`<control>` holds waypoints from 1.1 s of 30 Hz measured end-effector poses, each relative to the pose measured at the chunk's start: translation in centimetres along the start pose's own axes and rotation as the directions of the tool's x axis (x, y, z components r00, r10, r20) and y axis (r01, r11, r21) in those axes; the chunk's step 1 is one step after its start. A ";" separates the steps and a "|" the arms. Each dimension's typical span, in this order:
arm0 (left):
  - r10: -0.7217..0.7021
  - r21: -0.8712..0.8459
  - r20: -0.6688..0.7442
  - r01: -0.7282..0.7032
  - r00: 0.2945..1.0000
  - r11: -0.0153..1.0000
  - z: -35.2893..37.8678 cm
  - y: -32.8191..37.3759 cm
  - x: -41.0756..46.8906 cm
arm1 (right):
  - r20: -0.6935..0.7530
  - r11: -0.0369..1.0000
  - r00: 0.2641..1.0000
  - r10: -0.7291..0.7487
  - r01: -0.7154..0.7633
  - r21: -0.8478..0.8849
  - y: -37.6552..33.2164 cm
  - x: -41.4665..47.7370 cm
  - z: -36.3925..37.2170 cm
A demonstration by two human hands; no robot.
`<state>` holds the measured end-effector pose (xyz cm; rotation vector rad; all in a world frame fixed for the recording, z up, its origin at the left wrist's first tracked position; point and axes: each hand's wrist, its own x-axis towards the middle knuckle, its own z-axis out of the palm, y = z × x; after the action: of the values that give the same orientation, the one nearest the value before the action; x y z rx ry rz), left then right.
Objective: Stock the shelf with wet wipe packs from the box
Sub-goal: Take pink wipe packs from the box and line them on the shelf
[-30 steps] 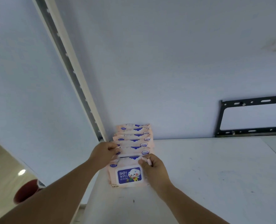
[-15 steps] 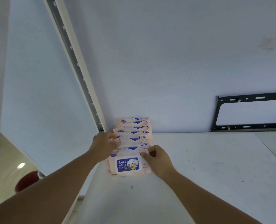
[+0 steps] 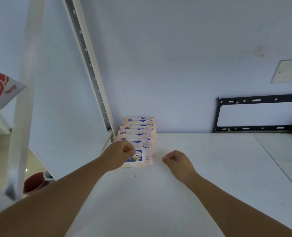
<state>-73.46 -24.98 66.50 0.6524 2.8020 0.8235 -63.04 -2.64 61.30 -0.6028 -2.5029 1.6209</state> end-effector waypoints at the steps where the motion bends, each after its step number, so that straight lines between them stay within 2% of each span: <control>1: 0.013 0.003 0.001 -0.013 1.000 1.000 0.3 0.4 -0.7 | 0.016 1.000 1.000 -0.004 0.004 0.012 0.3 -0.9 -0.4; 6: 0.048 -0.061 0.065 -0.044 0.997 0.997 2.4 2.4 -4.5 | 0.116 0.993 0.993 -0.004 -0.010 0.120 2.2 -6.0 -2.8; 10: 0.119 -0.144 0.180 -0.093 0.977 0.985 4.1 3.4 -8.1 | 0.042 0.989 0.999 0.013 -0.019 0.147 3.8 -11.3 -4.0; 16: 0.201 -0.238 0.338 -0.123 0.919 0.963 8.5 4.2 -14.9 | -0.085 0.966 0.989 0.121 -0.097 0.241 7.5 -22.7 -4.5; 21: 0.220 -0.351 0.451 -0.056 0.865 0.935 12.7 8.3 -20.1 | -0.145 0.963 0.971 0.192 -0.159 0.216 10.5 -31.7 -7.1; 29: 0.335 -0.336 0.573 -0.159 0.748 0.929 20.4 17.3 -26.9 | -0.208 0.948 0.926 0.315 -0.294 0.126 17.6 -42.2 -14.7; 33: 0.324 -0.298 0.624 -0.167 0.711 0.940 25.8 21.0 -29.8 | -0.213 0.923 0.899 0.383 -0.365 0.118 22.4 -47.4 -20.0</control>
<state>-32.52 -10.08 56.89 1.0527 1.9631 0.7319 -7.64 4.49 55.91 -1.2515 -2.2425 1.6314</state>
